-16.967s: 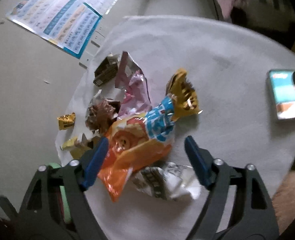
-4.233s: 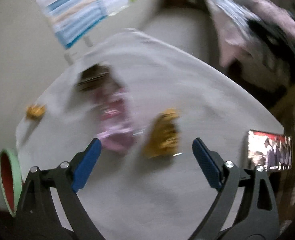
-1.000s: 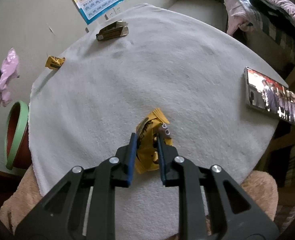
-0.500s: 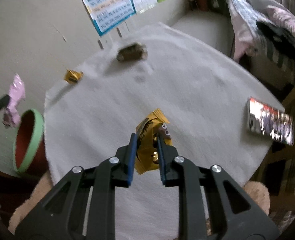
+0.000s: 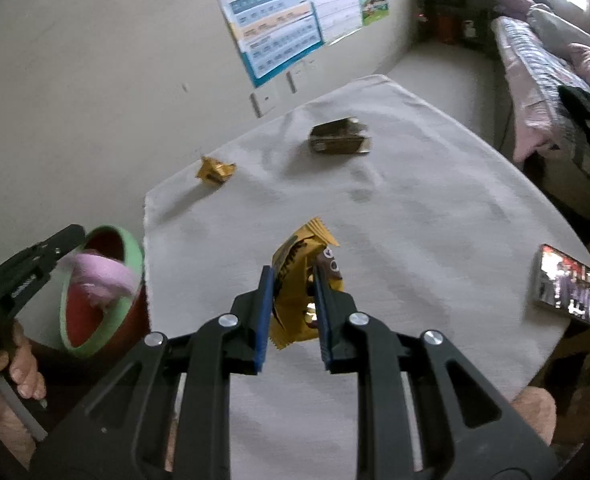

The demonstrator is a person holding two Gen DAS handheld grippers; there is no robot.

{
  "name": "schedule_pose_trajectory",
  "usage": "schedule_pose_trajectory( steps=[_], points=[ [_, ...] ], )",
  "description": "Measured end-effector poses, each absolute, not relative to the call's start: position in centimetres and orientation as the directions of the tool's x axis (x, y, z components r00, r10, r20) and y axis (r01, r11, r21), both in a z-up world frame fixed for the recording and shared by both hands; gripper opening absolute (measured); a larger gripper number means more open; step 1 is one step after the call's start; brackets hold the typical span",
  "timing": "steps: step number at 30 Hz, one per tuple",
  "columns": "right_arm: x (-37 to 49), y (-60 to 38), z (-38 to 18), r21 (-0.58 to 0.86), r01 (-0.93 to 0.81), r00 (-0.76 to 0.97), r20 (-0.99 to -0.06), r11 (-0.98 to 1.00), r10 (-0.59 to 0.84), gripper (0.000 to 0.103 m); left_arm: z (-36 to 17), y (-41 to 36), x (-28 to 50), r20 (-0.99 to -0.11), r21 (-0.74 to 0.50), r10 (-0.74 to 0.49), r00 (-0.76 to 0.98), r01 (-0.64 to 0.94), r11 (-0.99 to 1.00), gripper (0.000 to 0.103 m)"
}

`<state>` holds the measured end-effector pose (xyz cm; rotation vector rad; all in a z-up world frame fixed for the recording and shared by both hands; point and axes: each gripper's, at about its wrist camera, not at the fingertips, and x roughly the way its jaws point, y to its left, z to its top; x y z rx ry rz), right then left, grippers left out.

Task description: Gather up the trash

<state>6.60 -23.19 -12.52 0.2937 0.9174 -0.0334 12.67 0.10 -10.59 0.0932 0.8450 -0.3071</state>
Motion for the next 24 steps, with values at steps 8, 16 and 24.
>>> schedule_pose_trajectory(
  steps=[8,16,24],
  points=[
    [7.3,-20.5,-12.4,0.237,0.086,0.604,-0.785,0.968,0.139,0.021,-11.6,1.2,12.8,-0.765,-0.036,-0.205,0.610,0.278,0.960,0.004],
    [6.6,-23.5,-16.0,0.260,0.180,0.508,-0.850,0.949,0.137,0.035,-13.3,-0.1,12.4,-0.812,-0.080,-0.276,0.514,0.370,0.925,0.046],
    [4.8,-25.2,-20.2,0.295,0.268,0.420,-0.893,0.917,0.165,0.054,-15.9,0.5,11.6,-0.862,-0.170,-0.301,0.407,0.327,0.929,0.048]
  ],
)
